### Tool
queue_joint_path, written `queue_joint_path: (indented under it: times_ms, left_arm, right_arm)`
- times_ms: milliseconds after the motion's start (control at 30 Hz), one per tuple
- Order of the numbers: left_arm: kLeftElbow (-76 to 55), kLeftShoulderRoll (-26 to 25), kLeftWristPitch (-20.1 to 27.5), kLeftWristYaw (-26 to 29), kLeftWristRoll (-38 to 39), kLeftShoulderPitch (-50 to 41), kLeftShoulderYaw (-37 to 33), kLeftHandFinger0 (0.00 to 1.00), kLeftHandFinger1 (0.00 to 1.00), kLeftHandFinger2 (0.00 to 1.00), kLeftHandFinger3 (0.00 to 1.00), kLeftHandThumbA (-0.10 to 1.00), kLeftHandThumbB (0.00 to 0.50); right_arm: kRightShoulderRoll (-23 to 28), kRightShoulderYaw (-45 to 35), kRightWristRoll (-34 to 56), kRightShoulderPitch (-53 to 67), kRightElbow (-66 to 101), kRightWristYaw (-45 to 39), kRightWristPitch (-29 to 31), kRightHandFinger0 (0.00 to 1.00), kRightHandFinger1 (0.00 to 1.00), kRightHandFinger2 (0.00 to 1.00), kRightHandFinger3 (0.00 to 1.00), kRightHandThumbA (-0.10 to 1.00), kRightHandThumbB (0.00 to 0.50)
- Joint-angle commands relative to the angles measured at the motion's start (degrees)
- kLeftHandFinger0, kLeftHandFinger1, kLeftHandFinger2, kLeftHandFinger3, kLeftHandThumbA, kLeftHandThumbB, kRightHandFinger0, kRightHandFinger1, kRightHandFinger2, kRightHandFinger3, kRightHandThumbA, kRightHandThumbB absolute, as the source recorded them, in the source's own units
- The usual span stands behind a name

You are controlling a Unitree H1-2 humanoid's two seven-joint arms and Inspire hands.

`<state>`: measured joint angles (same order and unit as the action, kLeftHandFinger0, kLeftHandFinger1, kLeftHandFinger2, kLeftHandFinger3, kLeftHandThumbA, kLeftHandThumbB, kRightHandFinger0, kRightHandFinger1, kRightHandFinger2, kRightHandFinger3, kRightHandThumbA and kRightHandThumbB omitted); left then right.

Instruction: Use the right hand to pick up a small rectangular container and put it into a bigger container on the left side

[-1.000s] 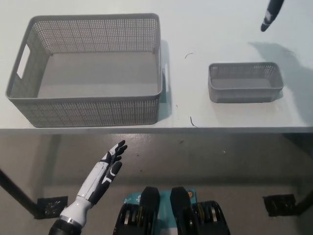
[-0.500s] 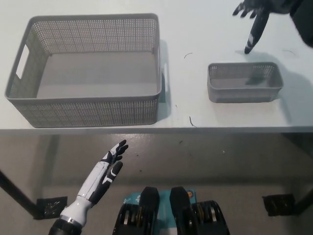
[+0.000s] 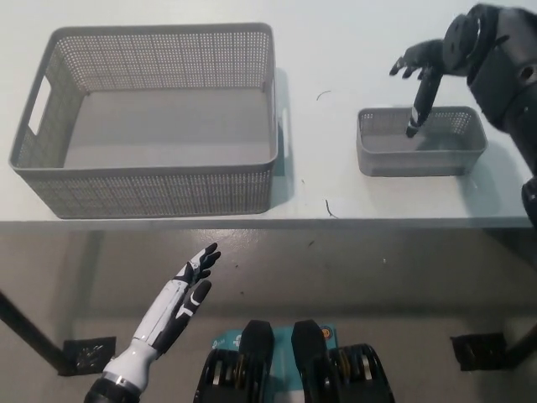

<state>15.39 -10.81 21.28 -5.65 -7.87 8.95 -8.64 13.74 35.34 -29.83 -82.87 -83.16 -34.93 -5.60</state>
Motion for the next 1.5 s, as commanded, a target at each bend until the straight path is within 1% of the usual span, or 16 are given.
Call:
queue_joint_path:
  times_ms: [0, 33, 67, 100, 167, 200, 500, 733, 900, 967, 1100, 1300, 1333, 1367, 1433, 1467]
  left_arm:
    - [-1.71, -0.49, 2.21, 0.05, 0.07, -0.01, 0.77, 1.0, 1.0, 1.0, 1.0, 1.0, 0.286]
    - [-1.62, -0.44, 2.31, -0.06, 0.37, 0.01, 0.8, 1.0, 1.0, 1.0, 1.0, 1.0, 0.287]
    - [-1.76, -0.31, 2.16, -0.16, 0.46, -0.37, 0.69, 1.0, 1.0, 1.0, 1.0, 1.0, 0.288]
    - [-1.94, -0.25, 1.98, -0.32, 0.54, -0.68, 0.56, 1.0, 1.0, 1.0, 1.0, 1.0, 0.288]
    - [-1.78, -0.33, 1.75, -0.34, 0.26, -0.03, 0.52, 1.0, 1.0, 1.0, 1.0, 1.0, 0.297]
    - [-1.8, -0.43, 1.76, -0.3, 0.02, 0.16, 0.51, 1.0, 1.0, 1.0, 1.0, 1.0, 0.296]
    - [-2.08, -0.69, 2.09, -0.39, 0.37, 0.21, 0.77, 1.0, 1.0, 1.0, 1.0, 1.0, 0.289]
    - [-2.19, -0.53, 2.07, -0.59, 0.41, -0.51, 0.51, 1.0, 1.0, 1.0, 1.0, 1.0, 0.296]
    - [-2.72, -1.17, 1.28, -0.62, 0.53, -0.45, 1.03, 1.0, 1.0, 1.0, 1.0, 1.0, 0.306]
    - [-2.79, -1.32, 1.13, -0.55, 0.52, -0.26, 1.24, 1.0, 1.0, 1.0, 1.0, 1.0, 0.306]
    - [-2.54, -1.35, 1.6, -0.76, 0.94, -0.02, 1.34, 1.0, 1.0, 1.0, 1.0, 1.0, 0.289]
    - [-2.23, -1.23, 1.75, -0.94, 1.43, -0.13, 1.26, 1.0, 1.0, 1.0, 1.0, 1.0, 0.296]
    - [-2.14, -1.25, 1.82, -0.96, 1.52, -0.04, 1.28, 1.0, 1.0, 1.0, 1.0, 1.0, 0.298]
    - [-2.07, -1.27, 1.88, -0.91, 1.45, -0.01, 1.27, 1.0, 1.0, 1.0, 1.0, 1.0, 0.299]
    - [-2.05, -1.32, 1.99, -0.9, 1.39, 0.18, 1.25, 1.0, 1.0, 1.0, 1.0, 1.0, 0.299]
    - [-2.18, -1.43, 1.98, -0.73, 0.87, 0.23, 1.19, 1.0, 1.0, 1.0, 1.0, 1.0, 0.295]
  right_arm:
    - [-0.71, 1.17, -2.31, -1.97, 0.07, 4.84, -0.8, 1.0, 1.0, 1.0, 1.0, 1.0, 0.321]
    - [-1.03, 2.24, -3.53, -1.6, 0.11, 6.74, -1.21, 1.0, 1.0, 1.0, 1.0, 1.0, 0.332]
    - [-1.66, 4.34, -5.62, -0.92, 0.06, 8.1, -2.45, 1.0, 1.0, 1.0, 1.0, 1.0, 0.407]
    - [-2.2, 6.12, -7.26, -0.32, -0.03, 9.06, -3.85, 1.0, 1.0, 1.0, 1.0, 1.0, 0.422]
    - [-2.22, 5.49, -5.71, 0.14, -0.21, 7.29, -2.93, 1.0, 1.0, 1.0, 1.0, 1.0, 0.362]
    - [-2.3, 5.4, -5.24, 0.53, -0.31, 6.72, -2.62, 1.0, 1.0, 1.0, 1.0, 1.0, 0.358]
    - [-2.53, 5.25, -5.38, 3.13, -0.6, 7.33, -2.58, 1.0, 1.0, 1.0, 1.0, 1.0, 0.4]
    - [-2.25, 3.28, -3.42, 5.39, -0.69, 5.99, -2.51, 1.0, 1.0, 1.0, 1.0, 1.0, 0.286]
    - [-2.18, 4.83, -5.41, 4.54, -0.66, 7.18, -2.32, 1.0, 1.0, 1.0, 1.0, 1.0, 0.349]
    - [-1.78, 3.98, -4.57, 3.98, -0.66, 7.36, -2.45, 1.0, 1.0, 1.0, 1.0, 1.0, 0.348]
    - [-1.4, 4.9, -5.37, 4.07, -0.64, 5.99, -0.62, 1.0, 1.0, 1.0, 1.0, 1.0, 0.29]
    - [-2.1, 5.86, -5.98, 5.85, -0.99, 4.99, -2.59, 1.0, 1.0, 1.0, 1.0, 1.0, 0.323]
    - [-2.18, 5.83, -5.86, 6.01, -1.1, 3.97, -3.22, 1.0, 1.0, 1.0, 1.0, 1.0, 0.292]
    - [-2.26, 5.16, -5.12, 6.15, -1.15, 3.76, -4.21, 1.0, 1.0, 1.0, 1.0, 0.95, 0.279]
    - [-1.96, 1.98, -2.25, 6.93, -0.98, 8.49, -6.12, 0.98, 0.98, 0.95, 1.0, 0.36, 0.161]
    - [-1.74, 3.31, -4.2, 7.99, -0.61, 15.39, -4.14, 0.77, 0.97, 1.0, 0.98, 0.06, 0.218]
